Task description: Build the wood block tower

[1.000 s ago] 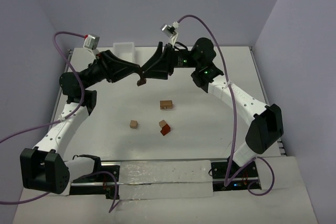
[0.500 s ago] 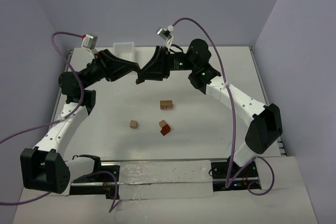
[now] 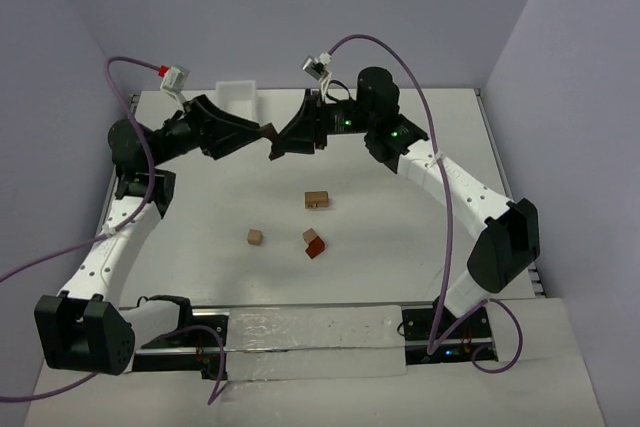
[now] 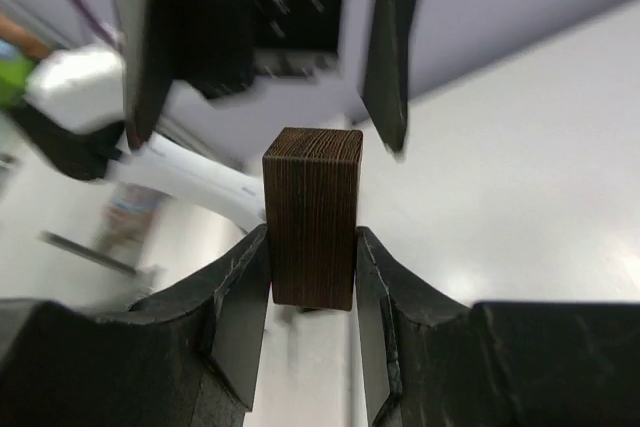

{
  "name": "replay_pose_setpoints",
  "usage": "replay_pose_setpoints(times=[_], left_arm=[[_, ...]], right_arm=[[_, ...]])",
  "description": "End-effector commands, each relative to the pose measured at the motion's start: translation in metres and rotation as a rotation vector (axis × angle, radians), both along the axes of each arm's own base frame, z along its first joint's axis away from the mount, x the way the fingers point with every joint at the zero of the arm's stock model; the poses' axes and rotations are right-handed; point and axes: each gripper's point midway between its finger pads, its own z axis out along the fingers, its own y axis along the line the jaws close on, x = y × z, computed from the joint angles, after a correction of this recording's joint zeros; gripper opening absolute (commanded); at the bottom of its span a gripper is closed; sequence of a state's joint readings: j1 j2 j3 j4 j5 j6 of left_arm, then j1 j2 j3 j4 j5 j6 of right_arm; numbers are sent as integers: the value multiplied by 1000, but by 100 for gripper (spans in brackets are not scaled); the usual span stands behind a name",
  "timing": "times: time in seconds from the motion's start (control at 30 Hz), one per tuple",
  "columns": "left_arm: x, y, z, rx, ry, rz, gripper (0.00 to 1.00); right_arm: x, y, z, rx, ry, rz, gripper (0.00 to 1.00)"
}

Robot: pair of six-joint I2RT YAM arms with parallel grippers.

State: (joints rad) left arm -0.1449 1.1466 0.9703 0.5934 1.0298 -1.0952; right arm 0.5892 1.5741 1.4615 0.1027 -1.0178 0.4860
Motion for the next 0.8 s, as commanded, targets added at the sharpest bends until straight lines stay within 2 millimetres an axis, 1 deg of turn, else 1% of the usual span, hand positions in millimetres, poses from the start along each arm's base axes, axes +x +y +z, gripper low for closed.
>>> replay_pose_setpoints(times=[0.0, 0.03, 0.1, 0.13, 0.2, 0.23, 0.27, 0.33, 0.4, 0.43, 0.5, 0.6, 0.67, 0.77], left_arm=[[8, 24, -15, 287, -138, 60, 99], [7, 30, -25, 331, -90, 65, 99], [10, 38, -29, 411, -121, 92, 99], [13, 41, -27, 439, -157, 109, 99], [16, 48, -30, 488, -178, 142, 99], [17, 50, -32, 500, -182, 152, 99], [17, 50, -33, 506, -187, 155, 99], [16, 51, -36, 527, -200, 144, 99], [18, 53, -44, 560, -198, 130, 99], [17, 52, -49, 569, -189, 108, 99], [17, 51, -56, 565, -164, 88, 99], [16, 49, -58, 546, -154, 78, 99], [15, 48, -57, 537, -156, 74, 99], [15, 47, -55, 525, -153, 73, 99]], right_arm=[[5, -42, -14, -210, -283, -62, 7], [9, -50, -24, -265, -360, -60, 7], [17, -71, -51, -402, -406, -71, 6], [20, -82, -63, -461, -419, -72, 6], [28, -110, -102, -617, -385, -81, 6], [32, -121, -118, -678, -396, -70, 6], [43, -139, -131, -749, -416, -92, 7], [51, -162, -157, -840, -390, -96, 8], [64, -194, -190, -960, -367, -94, 8], [67, -204, -206, -1004, -357, -71, 8], [74, -225, -230, -1092, -311, -63, 8], [82, -240, -253, -1160, -287, -33, 8], [91, -246, -267, -1189, -272, -29, 8], [100, -248, -281, -1202, -254, -33, 8]])
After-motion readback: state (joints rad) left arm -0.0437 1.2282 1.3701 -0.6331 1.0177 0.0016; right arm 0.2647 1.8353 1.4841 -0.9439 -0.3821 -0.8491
